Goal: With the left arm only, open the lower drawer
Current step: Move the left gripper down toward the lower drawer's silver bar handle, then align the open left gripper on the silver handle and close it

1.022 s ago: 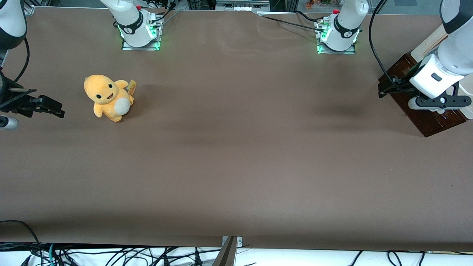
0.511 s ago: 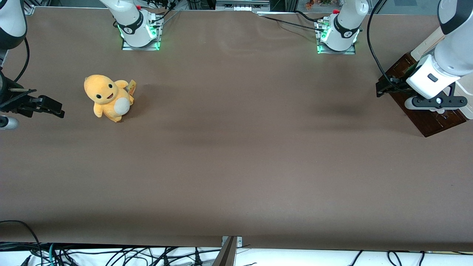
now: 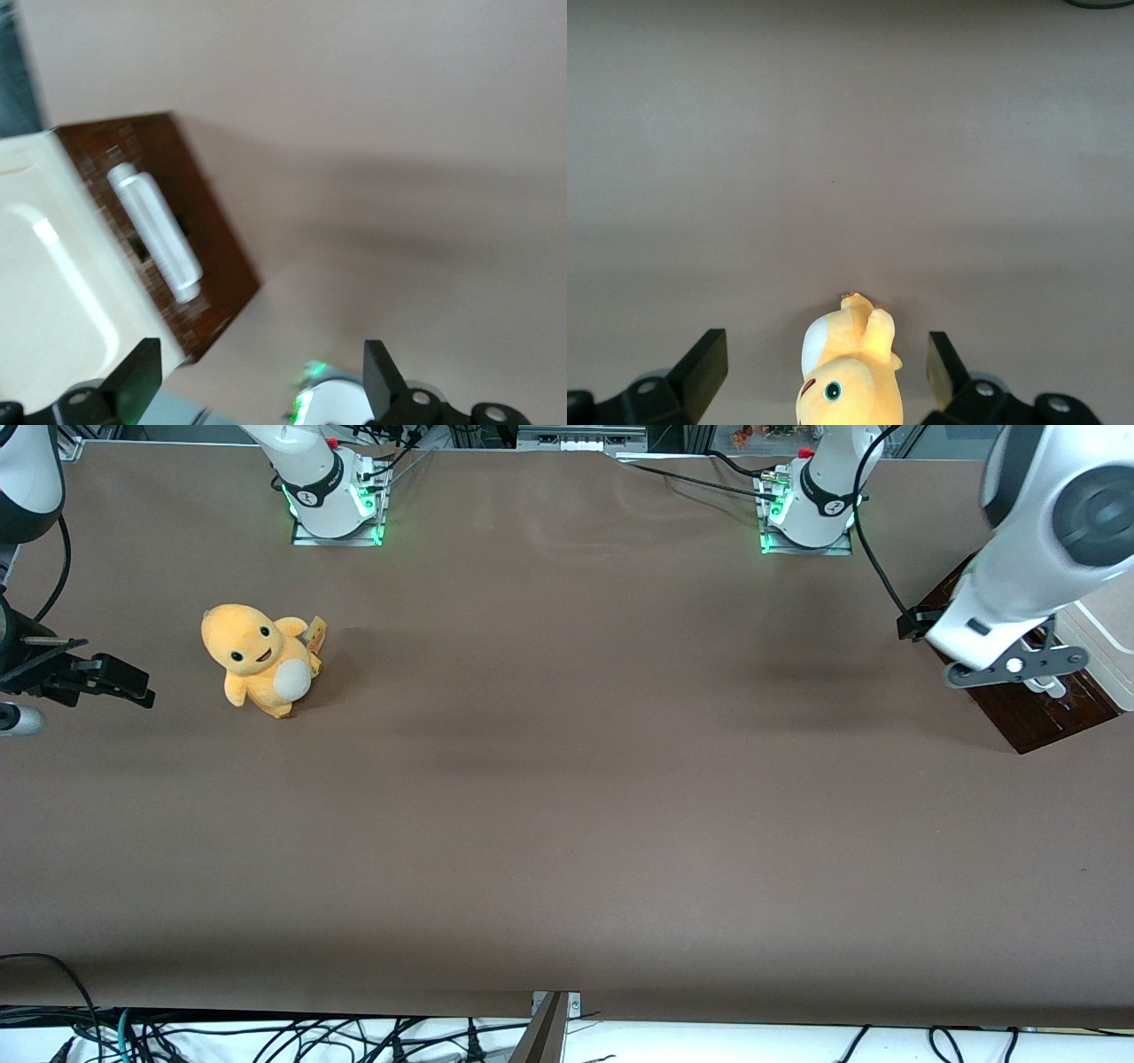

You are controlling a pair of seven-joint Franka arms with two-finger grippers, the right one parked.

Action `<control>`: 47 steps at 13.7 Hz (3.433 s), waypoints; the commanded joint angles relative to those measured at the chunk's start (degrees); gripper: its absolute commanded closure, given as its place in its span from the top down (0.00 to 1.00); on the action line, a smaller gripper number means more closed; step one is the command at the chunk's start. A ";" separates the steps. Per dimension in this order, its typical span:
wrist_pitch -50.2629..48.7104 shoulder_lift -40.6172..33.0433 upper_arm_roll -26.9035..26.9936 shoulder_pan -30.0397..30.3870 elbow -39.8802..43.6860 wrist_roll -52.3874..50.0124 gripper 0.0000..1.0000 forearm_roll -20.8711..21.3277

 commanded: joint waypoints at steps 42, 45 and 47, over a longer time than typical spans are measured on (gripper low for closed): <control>-2.88 28.30 -1.15 11.99 -21.20 -44.30 0.44 44.09; -3.06 28.48 -1.15 11.99 -21.20 -45.37 0.35 44.09; -3.06 28.57 -1.15 11.90 -21.20 -45.63 0.23 44.35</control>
